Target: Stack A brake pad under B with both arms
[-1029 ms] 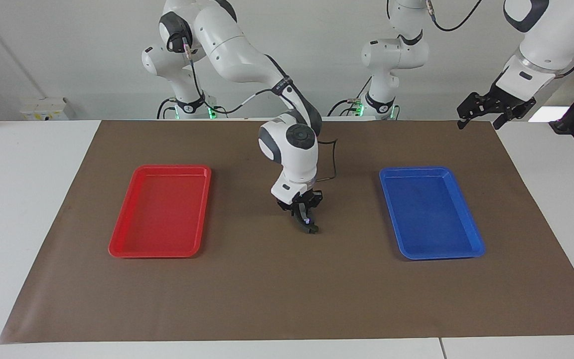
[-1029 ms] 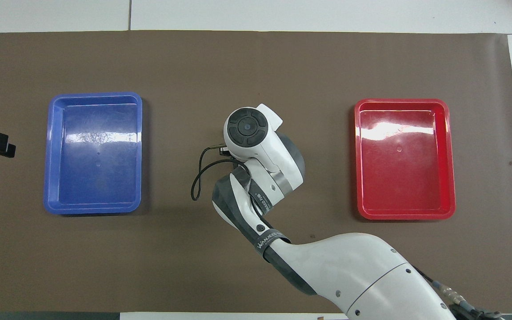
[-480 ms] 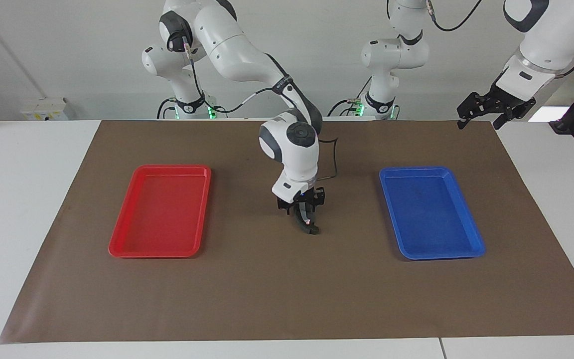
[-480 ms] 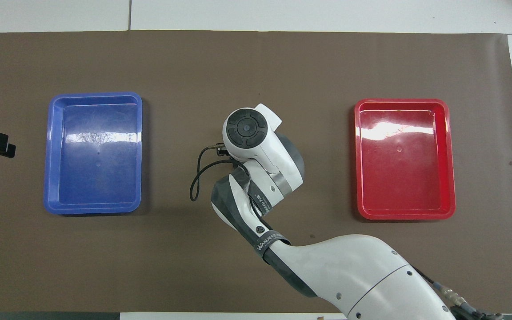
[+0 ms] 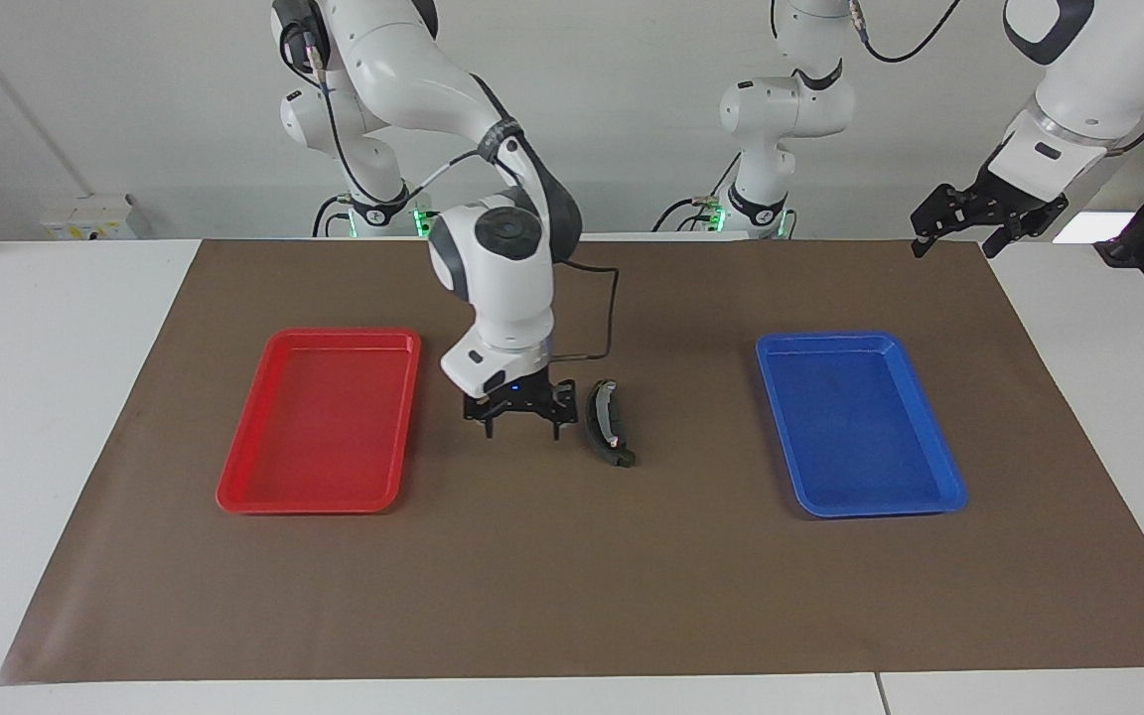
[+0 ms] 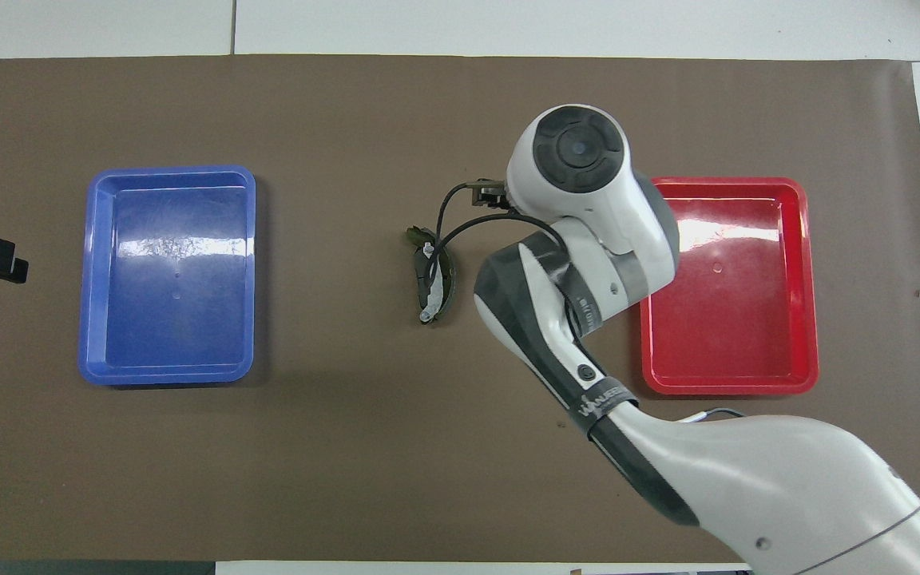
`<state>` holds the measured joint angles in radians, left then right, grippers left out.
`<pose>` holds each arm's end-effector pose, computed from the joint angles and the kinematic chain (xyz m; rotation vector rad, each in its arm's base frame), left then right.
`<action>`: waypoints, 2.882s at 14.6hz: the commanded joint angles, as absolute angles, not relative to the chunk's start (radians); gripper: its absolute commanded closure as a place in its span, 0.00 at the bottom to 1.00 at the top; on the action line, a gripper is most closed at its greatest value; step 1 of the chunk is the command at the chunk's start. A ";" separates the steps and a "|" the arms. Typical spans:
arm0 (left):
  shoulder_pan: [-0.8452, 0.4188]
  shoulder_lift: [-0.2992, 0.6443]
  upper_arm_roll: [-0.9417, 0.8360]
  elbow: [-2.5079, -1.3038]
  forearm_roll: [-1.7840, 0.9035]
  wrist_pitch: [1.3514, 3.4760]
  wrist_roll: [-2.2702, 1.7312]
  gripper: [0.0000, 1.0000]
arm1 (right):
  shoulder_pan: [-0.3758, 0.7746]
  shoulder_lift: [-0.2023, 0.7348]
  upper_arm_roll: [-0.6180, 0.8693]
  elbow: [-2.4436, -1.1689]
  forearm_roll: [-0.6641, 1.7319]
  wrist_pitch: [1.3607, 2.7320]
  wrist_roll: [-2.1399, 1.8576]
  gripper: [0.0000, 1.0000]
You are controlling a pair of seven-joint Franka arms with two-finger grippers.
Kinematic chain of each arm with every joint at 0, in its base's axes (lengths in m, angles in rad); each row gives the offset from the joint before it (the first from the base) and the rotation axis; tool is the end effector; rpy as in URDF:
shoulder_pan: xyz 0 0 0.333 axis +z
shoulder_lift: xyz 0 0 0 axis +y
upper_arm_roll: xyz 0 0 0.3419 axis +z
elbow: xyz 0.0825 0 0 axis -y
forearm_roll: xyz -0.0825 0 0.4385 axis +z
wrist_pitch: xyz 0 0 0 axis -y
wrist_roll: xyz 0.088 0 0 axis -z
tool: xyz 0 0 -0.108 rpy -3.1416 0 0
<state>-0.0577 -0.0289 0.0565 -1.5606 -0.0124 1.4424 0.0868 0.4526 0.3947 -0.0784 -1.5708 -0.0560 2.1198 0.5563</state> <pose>0.5856 -0.0016 0.6613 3.1176 -0.1390 -0.1384 0.6941 0.2778 0.4321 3.1196 -0.2316 0.2735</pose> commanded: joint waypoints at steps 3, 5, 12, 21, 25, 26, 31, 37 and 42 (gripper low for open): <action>-0.057 -0.049 0.055 -1.588 0.006 1.459 0.092 0.00 | 0.247 0.249 -0.060 -1.654 -0.064 2.016 0.439 0.00; -0.057 -0.049 0.055 -1.588 0.006 1.460 0.092 0.00 | 0.189 0.223 -0.058 -1.657 -0.055 1.970 0.402 0.00; -0.057 -0.049 0.055 -1.588 0.006 1.459 0.092 0.00 | 0.075 0.089 -0.058 -1.657 -0.048 1.741 0.321 0.00; -0.057 -0.049 0.055 -1.588 0.006 1.459 0.092 0.00 | -0.148 -0.008 0.070 -1.566 0.000 1.490 0.141 0.00; -0.057 -0.049 0.055 -1.588 0.006 1.459 0.092 0.00 | -0.109 -0.020 0.037 -1.592 0.000 1.517 0.147 0.00; -0.057 -0.049 0.055 -1.588 0.006 1.460 0.092 0.00 | -0.100 -0.021 0.023 -1.592 0.000 1.511 0.147 0.00; -0.057 -0.049 0.055 -1.588 0.006 1.459 0.092 0.00 | -0.098 -0.015 0.031 -1.571 -0.003 1.493 0.137 0.00; -0.057 -0.049 0.055 -1.588 0.006 1.459 0.092 0.00 | -0.097 -0.011 0.035 -1.568 -0.014 1.503 0.094 0.00; -0.057 -0.049 0.055 -1.588 0.006 1.460 0.092 0.00 | -0.049 -0.015 0.037 -1.574 -0.031 1.508 0.106 0.00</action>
<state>-0.0577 -0.0289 0.0565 -1.5606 -0.0124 1.4424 0.0868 -0.0556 -0.0130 0.0364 -1.5735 -0.0215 1.5000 0.1173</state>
